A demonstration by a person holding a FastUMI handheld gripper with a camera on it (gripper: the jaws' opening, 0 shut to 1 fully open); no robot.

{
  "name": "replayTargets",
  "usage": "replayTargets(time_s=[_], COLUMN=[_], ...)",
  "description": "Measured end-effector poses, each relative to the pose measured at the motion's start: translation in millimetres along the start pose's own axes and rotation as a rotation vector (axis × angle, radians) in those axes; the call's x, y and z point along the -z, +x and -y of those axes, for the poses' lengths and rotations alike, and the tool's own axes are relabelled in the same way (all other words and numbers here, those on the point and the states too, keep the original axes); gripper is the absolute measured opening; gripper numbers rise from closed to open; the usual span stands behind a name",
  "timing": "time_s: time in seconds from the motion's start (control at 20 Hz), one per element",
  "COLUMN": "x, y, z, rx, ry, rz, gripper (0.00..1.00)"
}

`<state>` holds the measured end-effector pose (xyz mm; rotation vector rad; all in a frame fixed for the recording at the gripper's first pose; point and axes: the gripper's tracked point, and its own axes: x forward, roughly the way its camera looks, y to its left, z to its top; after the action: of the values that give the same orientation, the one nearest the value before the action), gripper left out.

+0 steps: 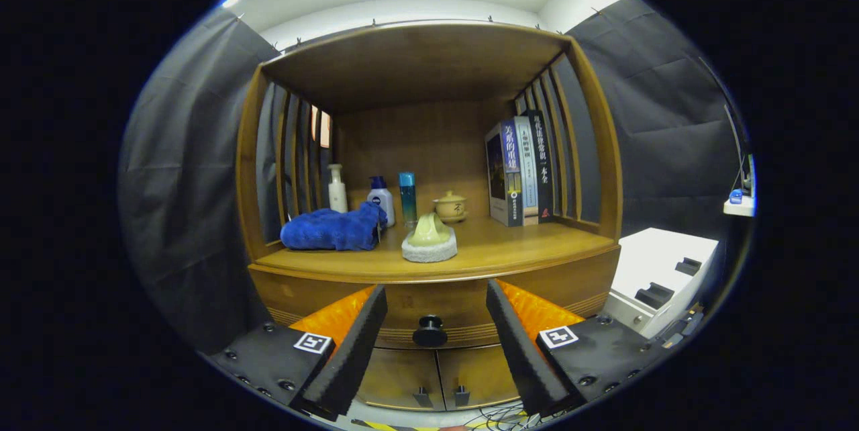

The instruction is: Pull open the drawer, take out the items inside it, and place them on the countertop above the cabinet.

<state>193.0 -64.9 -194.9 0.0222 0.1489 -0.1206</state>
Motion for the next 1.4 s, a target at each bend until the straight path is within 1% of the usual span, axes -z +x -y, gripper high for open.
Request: replayTargets(time_s=[0.15, 0.4, 0.8, 0.95, 1.15, 1.4], x=[-20, -57, -118, -129, -144, -149], y=[-34, -83, -156, -178, -202, -211], z=[-7, -10, -12, -17, -13, -3], rx=[-0.035, -0.056, -0.073, -0.104, -0.112, -0.116], ry=[0.027, 0.043, -0.034, -0.029, -0.034, -0.027], rz=[0.011, 0.035, 0.109, 0.118, 0.152, 0.144], gripper=[0.97, 0.97, 0.97, 0.96, 0.96, 0.96])
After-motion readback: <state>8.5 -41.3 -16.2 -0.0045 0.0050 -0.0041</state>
